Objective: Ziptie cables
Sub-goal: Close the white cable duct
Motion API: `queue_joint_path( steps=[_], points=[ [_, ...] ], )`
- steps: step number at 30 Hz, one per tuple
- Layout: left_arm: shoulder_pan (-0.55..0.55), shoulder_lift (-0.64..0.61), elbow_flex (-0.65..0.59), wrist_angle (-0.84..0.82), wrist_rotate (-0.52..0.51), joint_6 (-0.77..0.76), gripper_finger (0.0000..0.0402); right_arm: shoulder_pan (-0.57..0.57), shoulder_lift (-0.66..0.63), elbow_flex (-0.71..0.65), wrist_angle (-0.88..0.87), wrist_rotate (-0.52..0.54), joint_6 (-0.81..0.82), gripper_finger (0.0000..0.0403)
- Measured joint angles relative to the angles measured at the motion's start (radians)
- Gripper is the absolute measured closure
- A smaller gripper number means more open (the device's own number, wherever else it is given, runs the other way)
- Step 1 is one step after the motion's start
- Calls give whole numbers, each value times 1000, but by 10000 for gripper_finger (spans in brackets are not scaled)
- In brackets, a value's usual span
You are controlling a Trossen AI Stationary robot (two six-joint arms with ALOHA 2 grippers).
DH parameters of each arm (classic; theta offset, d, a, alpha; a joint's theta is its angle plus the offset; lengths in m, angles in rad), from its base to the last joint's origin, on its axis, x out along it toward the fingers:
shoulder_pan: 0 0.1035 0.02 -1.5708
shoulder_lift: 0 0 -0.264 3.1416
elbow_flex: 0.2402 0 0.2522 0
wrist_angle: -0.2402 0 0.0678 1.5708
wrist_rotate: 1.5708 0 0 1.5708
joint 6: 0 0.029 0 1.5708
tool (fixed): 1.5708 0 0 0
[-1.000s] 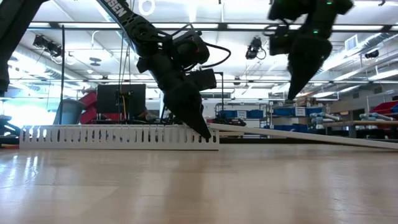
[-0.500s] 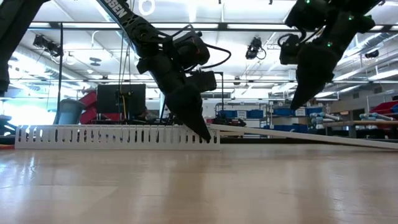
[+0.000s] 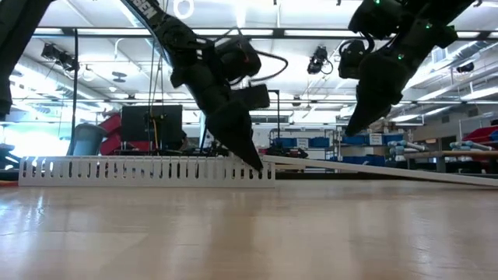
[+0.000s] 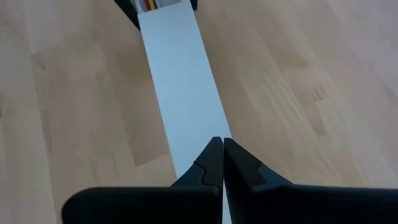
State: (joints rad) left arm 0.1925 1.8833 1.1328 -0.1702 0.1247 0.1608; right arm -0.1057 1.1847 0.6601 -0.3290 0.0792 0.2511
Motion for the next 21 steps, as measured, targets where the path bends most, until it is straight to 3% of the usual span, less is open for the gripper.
queue_joint_path(
  steps=[11, 21],
  points=[
    [-6, -91, -65, -63, -25, -14, 115, 0, 0, 0, 2, 0, 0, 402],
    [-6, -92, -165, 144, -23, -44, 116, 0, 0, 0, 8, 0, 0, 402]
  ],
)
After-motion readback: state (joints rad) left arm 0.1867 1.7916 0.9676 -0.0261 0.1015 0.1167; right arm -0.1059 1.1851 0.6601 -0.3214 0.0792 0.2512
